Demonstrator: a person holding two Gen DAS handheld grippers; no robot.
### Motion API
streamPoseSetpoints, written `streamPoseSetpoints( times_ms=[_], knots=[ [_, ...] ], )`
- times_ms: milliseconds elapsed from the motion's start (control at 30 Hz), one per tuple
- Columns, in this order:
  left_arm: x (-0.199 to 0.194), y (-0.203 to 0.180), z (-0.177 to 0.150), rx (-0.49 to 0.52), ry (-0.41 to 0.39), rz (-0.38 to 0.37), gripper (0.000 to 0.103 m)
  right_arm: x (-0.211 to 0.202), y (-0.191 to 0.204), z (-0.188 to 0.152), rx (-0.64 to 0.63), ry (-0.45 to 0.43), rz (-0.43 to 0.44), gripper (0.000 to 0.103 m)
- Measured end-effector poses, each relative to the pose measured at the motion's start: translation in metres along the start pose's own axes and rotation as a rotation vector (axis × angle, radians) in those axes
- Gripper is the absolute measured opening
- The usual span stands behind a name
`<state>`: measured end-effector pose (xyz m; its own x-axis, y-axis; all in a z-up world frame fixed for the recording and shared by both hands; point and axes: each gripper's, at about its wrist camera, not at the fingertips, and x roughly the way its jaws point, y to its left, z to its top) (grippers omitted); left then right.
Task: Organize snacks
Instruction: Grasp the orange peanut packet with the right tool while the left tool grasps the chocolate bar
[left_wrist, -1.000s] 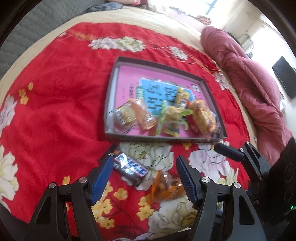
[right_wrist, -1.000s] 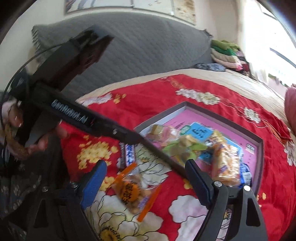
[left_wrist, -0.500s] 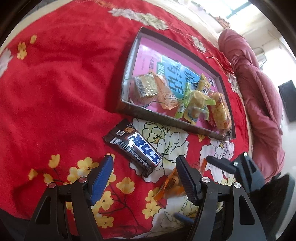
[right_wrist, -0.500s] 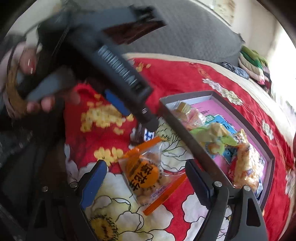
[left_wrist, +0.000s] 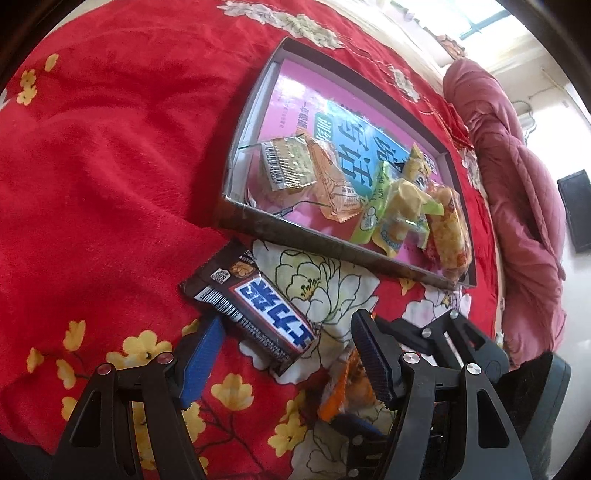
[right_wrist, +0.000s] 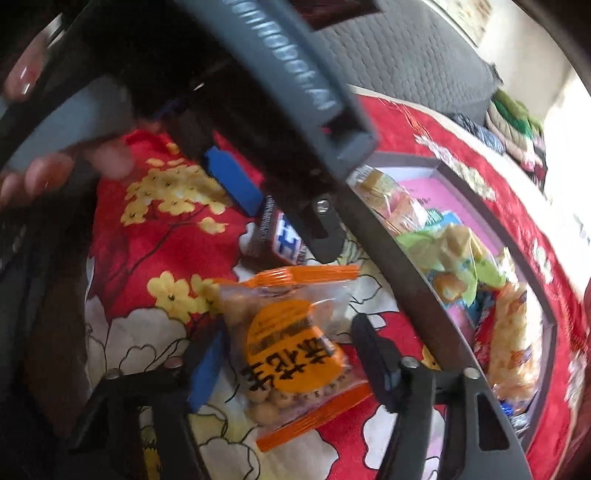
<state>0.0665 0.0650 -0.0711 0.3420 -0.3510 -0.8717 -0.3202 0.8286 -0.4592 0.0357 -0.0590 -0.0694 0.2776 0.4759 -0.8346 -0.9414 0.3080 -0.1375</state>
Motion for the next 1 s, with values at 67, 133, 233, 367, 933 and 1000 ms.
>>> streamPoseSetpoints(
  times_ms=[67, 133, 233, 367, 933, 1000],
  knots=[
    [0.002, 0.001, 0.001, -0.016, -0.007, -0.007, 0.072, 0.0, -0.009, 0.0, 0.055, 0.003, 0.031, 0.058],
    [0.003, 0.002, 0.001, -0.02, -0.01, -0.001, 0.07, -0.002, -0.019, -0.001, 0.111, 0.001, 0.059, 0.051],
    [0.005, 0.002, 0.002, -0.013, -0.021, 0.042, 0.053, -0.005, -0.03, -0.002, 0.192, -0.002, 0.088, 0.047],
    [0.003, 0.006, 0.003, -0.017, -0.034, 0.04, 0.046, -0.011, -0.048, -0.005, 0.31, -0.025, 0.124, 0.046],
    [-0.053, -0.038, 0.015, 0.132, -0.193, 0.027, 0.046, -0.074, -0.102, -0.007, 0.546, -0.278, 0.124, 0.045],
    [-0.053, -0.044, 0.019, 0.141, -0.205, 0.029, 0.046, -0.082, -0.109, -0.01, 0.564, -0.29, 0.099, 0.045]
  ],
)
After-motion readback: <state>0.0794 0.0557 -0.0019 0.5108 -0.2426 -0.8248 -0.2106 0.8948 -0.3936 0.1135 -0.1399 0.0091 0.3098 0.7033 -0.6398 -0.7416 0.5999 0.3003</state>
